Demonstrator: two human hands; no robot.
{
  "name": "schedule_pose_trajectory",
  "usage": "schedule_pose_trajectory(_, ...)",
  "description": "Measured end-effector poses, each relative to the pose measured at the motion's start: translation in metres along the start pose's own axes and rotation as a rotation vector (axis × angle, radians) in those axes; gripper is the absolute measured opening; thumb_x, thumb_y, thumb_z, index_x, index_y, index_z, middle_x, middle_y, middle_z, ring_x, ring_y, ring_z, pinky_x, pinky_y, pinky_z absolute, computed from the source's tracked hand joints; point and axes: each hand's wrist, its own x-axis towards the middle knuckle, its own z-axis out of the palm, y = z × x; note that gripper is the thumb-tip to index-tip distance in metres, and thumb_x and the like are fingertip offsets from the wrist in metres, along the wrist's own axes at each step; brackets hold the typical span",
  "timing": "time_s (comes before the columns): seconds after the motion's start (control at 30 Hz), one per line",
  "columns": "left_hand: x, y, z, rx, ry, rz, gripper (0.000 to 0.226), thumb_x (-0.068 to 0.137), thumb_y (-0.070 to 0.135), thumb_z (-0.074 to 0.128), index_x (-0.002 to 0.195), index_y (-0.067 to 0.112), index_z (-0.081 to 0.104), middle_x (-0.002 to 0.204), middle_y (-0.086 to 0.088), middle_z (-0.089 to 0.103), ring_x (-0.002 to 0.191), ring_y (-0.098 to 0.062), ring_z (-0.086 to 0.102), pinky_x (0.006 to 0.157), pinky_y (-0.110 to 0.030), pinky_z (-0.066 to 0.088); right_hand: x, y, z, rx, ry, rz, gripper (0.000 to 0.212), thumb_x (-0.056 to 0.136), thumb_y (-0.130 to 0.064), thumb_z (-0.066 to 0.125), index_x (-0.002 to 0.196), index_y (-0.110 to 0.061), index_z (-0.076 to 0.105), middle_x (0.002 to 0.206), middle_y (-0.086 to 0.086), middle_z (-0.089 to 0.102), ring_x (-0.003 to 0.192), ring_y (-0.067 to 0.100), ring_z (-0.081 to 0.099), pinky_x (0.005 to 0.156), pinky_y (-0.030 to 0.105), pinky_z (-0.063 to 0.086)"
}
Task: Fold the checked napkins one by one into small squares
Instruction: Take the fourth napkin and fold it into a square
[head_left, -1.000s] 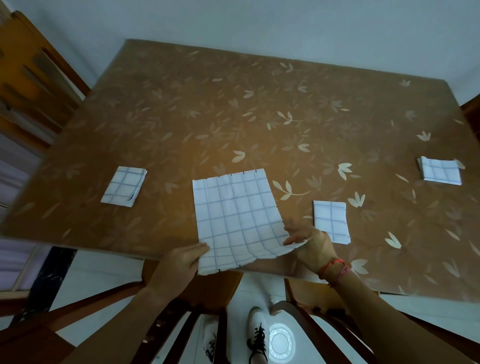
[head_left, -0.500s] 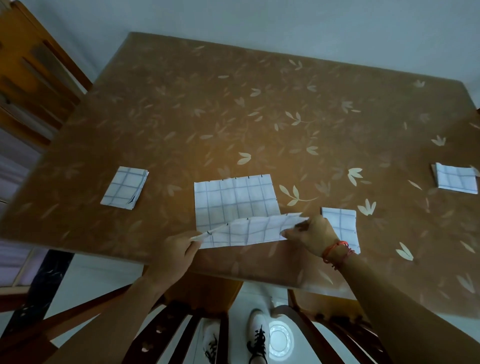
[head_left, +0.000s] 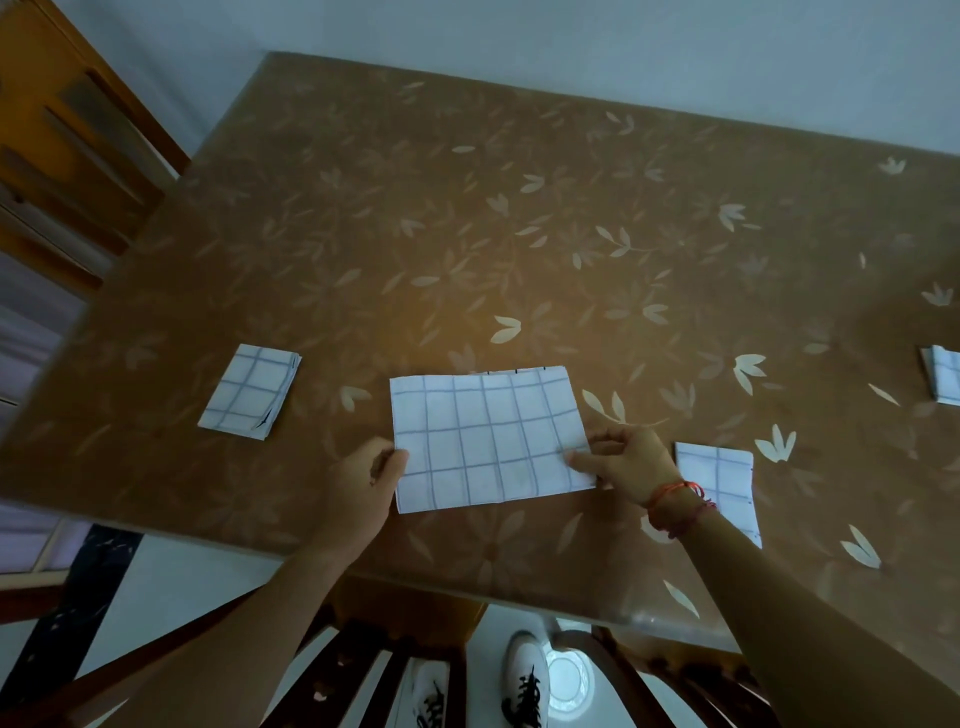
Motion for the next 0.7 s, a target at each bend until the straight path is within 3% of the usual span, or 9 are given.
schedule_pose_trajectory(0.07, -0.002, 0.005, 0.0, -0.113, -0.019, -0.065, 0.008, 0.091, 0.024, 0.064, 0.087, 0.027, 0.058, 0.082, 0.01, 0.067, 0.079, -0.004, 0.064, 0.052, -0.015, 0.05, 0.0, 0.006, 0.0, -0.023, -0.006, -0.026, 0.023, 0.067, -0.014, 0.084, 0.075, -0.024, 0.064, 0.073, -0.004, 0.069, 0.07, 0.018, 0.067, 0.059, 0.026, 0.055)
schedule_pose_trajectory(0.17, -0.008, 0.006, -0.002, -0.183, -0.05, -0.127, 0.037, 0.08, 0.013, 0.075, 0.1, 0.036, 0.055, 0.087, 0.012, 0.068, 0.081, -0.003, 0.065, 0.055, -0.014, 0.051, 0.002, 0.012, 0.003, -0.035, 0.026, -0.035, 0.025, 0.07, -0.012, 0.083, 0.072, -0.024, 0.061, 0.069, -0.004, 0.067, 0.068, 0.017, 0.066, 0.058, 0.03, 0.057)
schedule_pose_trajectory(0.3, -0.009, 0.004, -0.003, -0.195, -0.035, -0.139, 0.042, 0.08, 0.009, 0.074, 0.111, 0.031, 0.055, 0.088, 0.011, 0.067, 0.084, -0.003, 0.063, 0.057, -0.009, 0.049, 0.01, 0.018, 0.009, -0.022, 0.082, -0.031, 0.021, 0.068, -0.016, 0.084, 0.08, -0.014, 0.067, 0.075, 0.012, 0.07, 0.072, 0.028, 0.067, 0.065, 0.046, 0.059)
schedule_pose_trajectory(0.4, -0.007, 0.003, -0.001, -0.198, -0.03, -0.124, 0.039, 0.083, 0.009, 0.071, 0.114, 0.026, 0.055, 0.089, 0.012, 0.065, 0.086, -0.005, 0.062, 0.059, -0.012, 0.051, 0.012, 0.015, 0.012, -0.046, 0.092, -0.048, 0.034, 0.069, -0.017, 0.083, 0.099, -0.019, 0.068, 0.08, -0.003, 0.071, 0.074, 0.016, 0.066, 0.075, 0.039, 0.059)
schedule_pose_trajectory(0.5, -0.006, 0.001, 0.002, -0.116, -0.011, -0.088, 0.036, 0.084, 0.012, 0.07, 0.116, 0.023, 0.056, 0.09, 0.011, 0.064, 0.082, -0.007, 0.062, 0.057, -0.011, 0.049, 0.011, 0.011, 0.013, -0.074, 0.092, -0.066, 0.049, 0.072, -0.017, 0.08, 0.118, -0.015, 0.063, 0.086, -0.006, 0.068, 0.078, 0.011, 0.062, 0.077, 0.028, 0.056)
schedule_pose_trajectory(0.6, -0.004, -0.004, 0.003, 0.053, 0.042, -0.02, 0.032, 0.085, 0.018, 0.07, 0.115, 0.02, 0.057, 0.092, 0.009, 0.058, 0.08, -0.01, 0.058, 0.06, -0.011, 0.044, 0.009, 0.009, 0.014, -0.157, 0.156, -0.073, 0.056, 0.072, -0.025, 0.08, 0.123, -0.019, 0.059, 0.087, -0.004, 0.066, 0.082, 0.015, 0.062, 0.082, 0.037, 0.057)
schedule_pose_trajectory(0.7, -0.009, -0.007, 0.006, 0.305, 0.102, 0.261, 0.023, 0.089, 0.018, 0.064, 0.111, 0.013, 0.062, 0.103, 0.001, 0.057, 0.092, -0.014, 0.057, 0.073, -0.014, 0.041, 0.008, 0.01, 0.017, -0.272, 0.247, -0.136, 0.061, 0.073, -0.033, 0.077, 0.128, -0.019, 0.054, 0.108, 0.005, 0.063, 0.096, 0.023, 0.063, 0.086, 0.041, 0.055)
